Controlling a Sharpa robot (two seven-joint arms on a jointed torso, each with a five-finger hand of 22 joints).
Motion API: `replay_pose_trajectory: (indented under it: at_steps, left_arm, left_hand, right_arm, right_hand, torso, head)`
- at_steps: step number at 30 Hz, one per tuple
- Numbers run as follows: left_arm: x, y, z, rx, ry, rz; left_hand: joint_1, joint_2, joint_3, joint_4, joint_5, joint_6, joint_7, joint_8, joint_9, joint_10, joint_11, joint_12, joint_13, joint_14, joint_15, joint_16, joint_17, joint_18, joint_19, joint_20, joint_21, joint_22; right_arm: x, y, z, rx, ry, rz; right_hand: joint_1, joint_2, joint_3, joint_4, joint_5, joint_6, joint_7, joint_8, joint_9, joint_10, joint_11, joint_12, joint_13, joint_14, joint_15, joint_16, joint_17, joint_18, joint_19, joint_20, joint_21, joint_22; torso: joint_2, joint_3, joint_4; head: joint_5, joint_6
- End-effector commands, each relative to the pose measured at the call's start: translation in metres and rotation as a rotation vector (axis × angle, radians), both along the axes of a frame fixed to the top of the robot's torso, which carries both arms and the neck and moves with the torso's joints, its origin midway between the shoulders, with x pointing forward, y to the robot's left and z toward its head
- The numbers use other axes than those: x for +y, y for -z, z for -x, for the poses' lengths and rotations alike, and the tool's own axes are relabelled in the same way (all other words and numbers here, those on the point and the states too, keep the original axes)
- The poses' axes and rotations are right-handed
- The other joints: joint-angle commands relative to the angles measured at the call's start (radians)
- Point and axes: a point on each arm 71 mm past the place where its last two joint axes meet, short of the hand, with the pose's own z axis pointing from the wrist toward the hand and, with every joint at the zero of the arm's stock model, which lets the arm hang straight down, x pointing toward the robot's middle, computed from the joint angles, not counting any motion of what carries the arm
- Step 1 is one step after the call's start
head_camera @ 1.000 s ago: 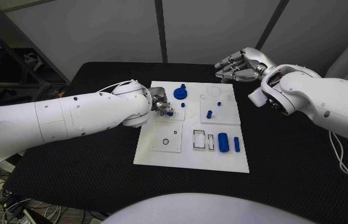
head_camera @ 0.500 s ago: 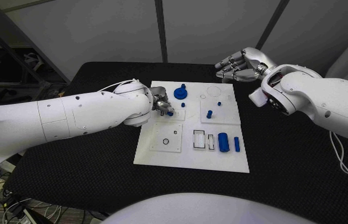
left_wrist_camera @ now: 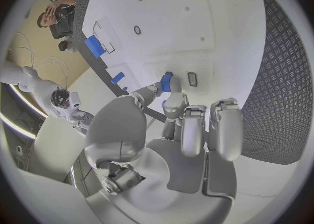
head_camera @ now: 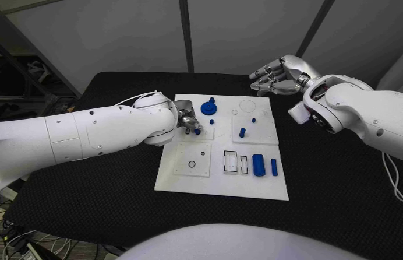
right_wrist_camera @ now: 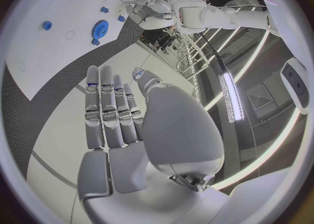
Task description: Assemble the parts on the task board
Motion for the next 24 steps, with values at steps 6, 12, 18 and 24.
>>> replay_pose_trajectory:
  at_steps: [6,12,18,24]
  left_arm:
    - [-0.0024,0.0040,0.0012,0.031,0.021,-0.026]
    - [-0.0021,0.0047,0.0005,0.036,0.023,-0.031]
    - [-0.0021,0.0047,-0.0009,0.031,0.016,-0.030]
    - [-0.0017,0.0045,-0.0024,0.023,0.007,-0.026]
  left_hand:
    - [-0.030,-0.001,-0.045,0.024,-0.001,0.014,0.000,0.007,0.002,0.010,-0.004,0.017,0.010,0.099,-0.009,-0.001,0.244,-0.045,0.045,-0.007,0.013,0.123]
    - [-0.041,0.004,-0.072,0.038,-0.001,0.016,-0.001,0.010,0.004,0.012,-0.004,0.021,0.013,0.099,-0.010,-0.001,0.244,-0.046,0.047,-0.008,0.016,0.127]
    - [-0.051,0.011,-0.101,0.055,-0.001,0.019,-0.002,0.015,0.008,0.015,-0.005,0.027,0.018,0.099,-0.010,-0.001,0.245,-0.047,0.049,-0.009,0.019,0.133]
    - [-0.066,0.018,-0.154,0.079,-0.002,0.018,-0.001,0.020,0.011,0.013,-0.005,0.028,0.017,0.099,-0.010,-0.001,0.245,-0.047,0.050,-0.009,0.020,0.136]
  right_arm:
    - [0.0000,-0.0017,0.0002,-0.005,-0.005,0.000]
    - [-0.0005,-0.0017,0.0004,-0.004,-0.004,0.000]
    - [-0.0016,-0.0017,0.0005,-0.004,-0.001,0.001]
    - [-0.0022,-0.0017,0.0006,-0.004,0.001,0.001]
  right_hand:
    - [-0.013,0.002,-0.007,0.001,0.005,0.004,0.004,0.003,0.001,-0.008,0.003,-0.001,-0.002,0.004,0.006,-0.005,-0.002,0.003,0.008,-0.001,-0.007,-0.003]
    - [-0.013,0.002,-0.007,0.001,0.005,0.004,0.004,0.003,0.001,-0.008,0.003,-0.001,-0.002,0.004,0.006,-0.005,-0.002,0.003,0.008,-0.001,-0.007,-0.003]
    - [-0.015,0.002,-0.008,0.002,0.006,0.004,0.004,0.003,0.001,-0.008,0.003,0.000,-0.002,0.005,0.006,-0.006,-0.002,0.003,0.008,-0.001,-0.008,-0.004]
    - [-0.016,0.001,-0.009,0.003,0.006,0.004,0.004,0.003,0.001,-0.008,0.003,0.000,-0.003,0.005,0.007,-0.006,-0.002,0.003,0.009,0.000,-0.009,-0.004]
  torso:
    - [0.000,0.0000,-0.0003]
    - [0.000,0.0001,0.0006]
    - [0.000,-0.0002,0.0018]
    - [0.001,-0.0001,-0.0001]
  head:
    - [-0.002,-0.002]
    - [-0.003,-0.001]
    - [-0.004,0.000]
    - [-0.004,0.000]
